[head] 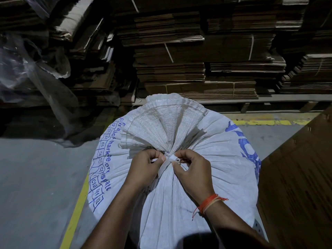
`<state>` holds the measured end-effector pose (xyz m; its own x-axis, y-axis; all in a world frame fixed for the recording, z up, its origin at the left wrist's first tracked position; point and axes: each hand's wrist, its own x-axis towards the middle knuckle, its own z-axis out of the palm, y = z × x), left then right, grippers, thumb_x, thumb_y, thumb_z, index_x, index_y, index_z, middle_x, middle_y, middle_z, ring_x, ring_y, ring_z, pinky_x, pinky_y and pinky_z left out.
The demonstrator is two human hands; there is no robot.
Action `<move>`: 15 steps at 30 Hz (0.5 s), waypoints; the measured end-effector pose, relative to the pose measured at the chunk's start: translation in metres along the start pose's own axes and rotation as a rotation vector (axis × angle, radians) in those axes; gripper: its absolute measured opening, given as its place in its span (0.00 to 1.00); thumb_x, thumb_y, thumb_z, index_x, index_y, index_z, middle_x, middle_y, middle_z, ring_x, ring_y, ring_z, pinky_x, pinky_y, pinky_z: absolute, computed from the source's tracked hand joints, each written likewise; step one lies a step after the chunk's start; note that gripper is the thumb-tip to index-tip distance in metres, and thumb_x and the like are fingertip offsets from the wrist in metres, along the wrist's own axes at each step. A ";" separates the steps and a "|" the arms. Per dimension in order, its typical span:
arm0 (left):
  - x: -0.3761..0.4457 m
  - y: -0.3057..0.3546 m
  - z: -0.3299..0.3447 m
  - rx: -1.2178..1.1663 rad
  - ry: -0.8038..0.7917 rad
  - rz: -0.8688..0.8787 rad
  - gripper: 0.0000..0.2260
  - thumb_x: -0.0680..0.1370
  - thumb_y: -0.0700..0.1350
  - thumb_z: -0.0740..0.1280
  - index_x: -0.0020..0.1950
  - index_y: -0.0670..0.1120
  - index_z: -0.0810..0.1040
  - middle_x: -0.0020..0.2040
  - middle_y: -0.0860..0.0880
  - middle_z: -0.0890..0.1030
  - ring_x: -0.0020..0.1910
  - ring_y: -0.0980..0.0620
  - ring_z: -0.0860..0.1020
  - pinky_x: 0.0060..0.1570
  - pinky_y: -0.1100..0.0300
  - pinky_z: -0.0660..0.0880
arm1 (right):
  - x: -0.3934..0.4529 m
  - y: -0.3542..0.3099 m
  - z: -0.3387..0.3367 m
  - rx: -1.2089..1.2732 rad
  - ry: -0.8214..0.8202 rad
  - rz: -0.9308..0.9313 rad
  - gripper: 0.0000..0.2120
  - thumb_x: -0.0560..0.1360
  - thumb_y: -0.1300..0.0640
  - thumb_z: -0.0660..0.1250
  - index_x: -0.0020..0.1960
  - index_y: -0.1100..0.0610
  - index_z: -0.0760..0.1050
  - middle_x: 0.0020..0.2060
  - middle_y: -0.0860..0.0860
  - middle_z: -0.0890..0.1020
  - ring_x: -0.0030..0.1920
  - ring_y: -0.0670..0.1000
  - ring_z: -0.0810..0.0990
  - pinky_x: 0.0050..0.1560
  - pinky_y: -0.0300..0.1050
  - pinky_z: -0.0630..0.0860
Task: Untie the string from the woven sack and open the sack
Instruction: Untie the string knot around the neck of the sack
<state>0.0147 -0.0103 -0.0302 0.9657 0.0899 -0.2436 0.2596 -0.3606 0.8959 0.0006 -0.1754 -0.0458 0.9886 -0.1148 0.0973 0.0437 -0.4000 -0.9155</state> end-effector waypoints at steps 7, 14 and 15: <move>0.000 -0.001 0.002 0.000 0.002 -0.003 0.09 0.80 0.44 0.72 0.39 0.48 0.84 0.28 0.54 0.80 0.27 0.52 0.72 0.31 0.61 0.67 | 0.000 0.001 0.001 0.003 0.001 -0.003 0.08 0.71 0.59 0.77 0.47 0.48 0.85 0.42 0.41 0.87 0.46 0.43 0.85 0.51 0.42 0.83; -0.003 0.004 0.002 -0.001 0.019 0.025 0.07 0.80 0.42 0.72 0.42 0.47 0.86 0.27 0.59 0.82 0.23 0.62 0.73 0.26 0.68 0.69 | 0.001 0.000 -0.001 -0.002 -0.013 0.005 0.08 0.71 0.59 0.77 0.48 0.48 0.85 0.42 0.42 0.87 0.46 0.42 0.85 0.51 0.42 0.83; -0.004 0.005 0.001 -0.003 0.030 0.026 0.07 0.79 0.42 0.73 0.42 0.47 0.87 0.29 0.59 0.83 0.24 0.62 0.74 0.27 0.68 0.70 | 0.001 0.000 -0.001 -0.001 -0.018 0.006 0.08 0.71 0.59 0.77 0.47 0.49 0.85 0.42 0.42 0.87 0.46 0.42 0.85 0.51 0.42 0.83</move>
<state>0.0118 -0.0131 -0.0252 0.9719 0.1087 -0.2088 0.2343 -0.3601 0.9030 0.0013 -0.1765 -0.0450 0.9913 -0.1010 0.0849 0.0376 -0.4006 -0.9155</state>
